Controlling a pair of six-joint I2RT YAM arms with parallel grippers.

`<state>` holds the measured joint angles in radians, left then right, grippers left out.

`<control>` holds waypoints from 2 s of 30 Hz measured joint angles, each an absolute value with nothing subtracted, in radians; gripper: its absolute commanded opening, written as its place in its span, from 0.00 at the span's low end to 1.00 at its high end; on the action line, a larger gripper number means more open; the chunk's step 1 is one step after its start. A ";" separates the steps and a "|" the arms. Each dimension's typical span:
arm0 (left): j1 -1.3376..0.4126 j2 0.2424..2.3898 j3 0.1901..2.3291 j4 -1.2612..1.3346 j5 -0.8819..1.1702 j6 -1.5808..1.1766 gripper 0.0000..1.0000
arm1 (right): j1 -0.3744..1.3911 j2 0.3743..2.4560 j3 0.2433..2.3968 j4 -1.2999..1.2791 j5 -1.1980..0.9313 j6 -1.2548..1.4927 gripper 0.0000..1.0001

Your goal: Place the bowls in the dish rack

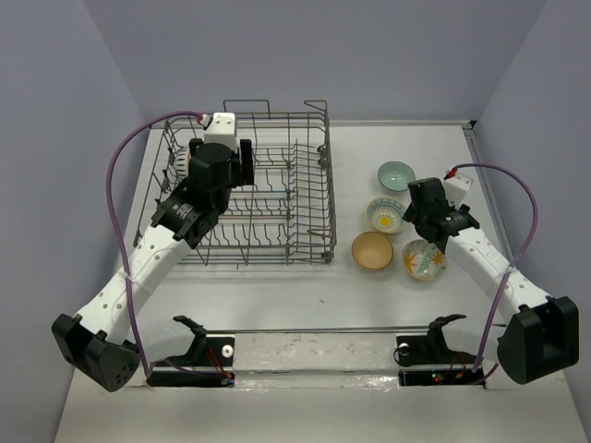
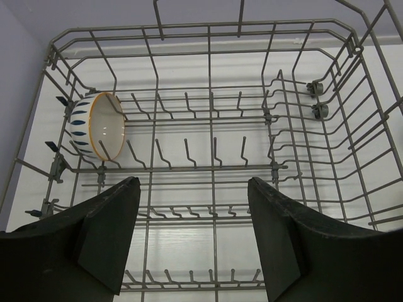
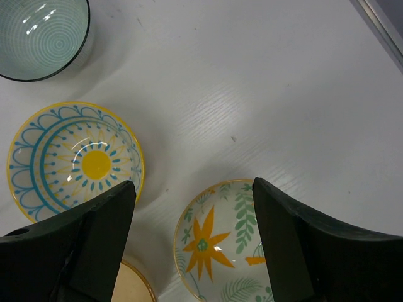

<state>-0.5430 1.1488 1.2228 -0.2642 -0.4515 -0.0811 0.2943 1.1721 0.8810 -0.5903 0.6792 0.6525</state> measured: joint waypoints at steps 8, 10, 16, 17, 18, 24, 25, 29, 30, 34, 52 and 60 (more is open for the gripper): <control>-0.543 1.143 1.204 -0.239 -0.433 -0.083 0.79 | 0.293 1.249 0.866 -0.537 0.616 0.655 0.73; -0.543 1.143 1.202 -0.236 -0.434 -0.083 0.79 | 0.293 1.285 0.866 -0.513 0.591 0.655 0.72; -0.543 1.145 1.201 -0.227 -0.434 -0.083 0.79 | 0.293 1.375 0.867 -0.449 0.552 0.654 0.72; -0.543 1.147 1.201 -0.228 -0.434 -0.083 0.79 | 0.293 1.386 0.867 -0.441 0.546 0.655 0.72; -0.543 1.148 1.201 -0.228 -0.434 -0.083 0.79 | 0.293 1.396 0.867 -0.434 0.542 0.655 0.72; -0.543 1.150 1.195 -0.226 -0.434 -0.083 0.79 | 0.293 1.430 0.867 -0.379 0.529 0.654 0.69; -0.543 1.151 1.195 -0.226 -0.434 -0.083 0.79 | 0.293 1.434 0.867 -0.373 0.527 0.655 0.69; -0.543 1.162 1.191 -0.226 -0.433 -0.083 0.79 | 0.293 1.459 0.867 -0.335 0.513 0.655 0.68; -0.543 1.164 1.191 -0.226 -0.432 -0.082 0.79 | 0.293 1.464 0.867 -0.326 0.510 0.655 0.68; -0.543 1.169 1.191 -0.226 -0.425 -0.082 0.79 | 0.293 1.490 0.867 -0.294 0.492 0.661 0.68; -0.543 1.177 1.191 -0.225 -0.418 -0.083 0.79 | 0.289 1.551 0.848 -0.208 0.453 0.696 0.37; -0.543 1.194 1.191 -0.226 -0.414 -0.084 0.79 | 0.289 1.554 0.823 -0.178 0.445 0.714 0.13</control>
<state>-0.5434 1.1942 1.1908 -0.2256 -0.4137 -0.0837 0.2886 1.5543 0.8227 -0.1783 0.4454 0.7143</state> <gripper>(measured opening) 0.786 0.211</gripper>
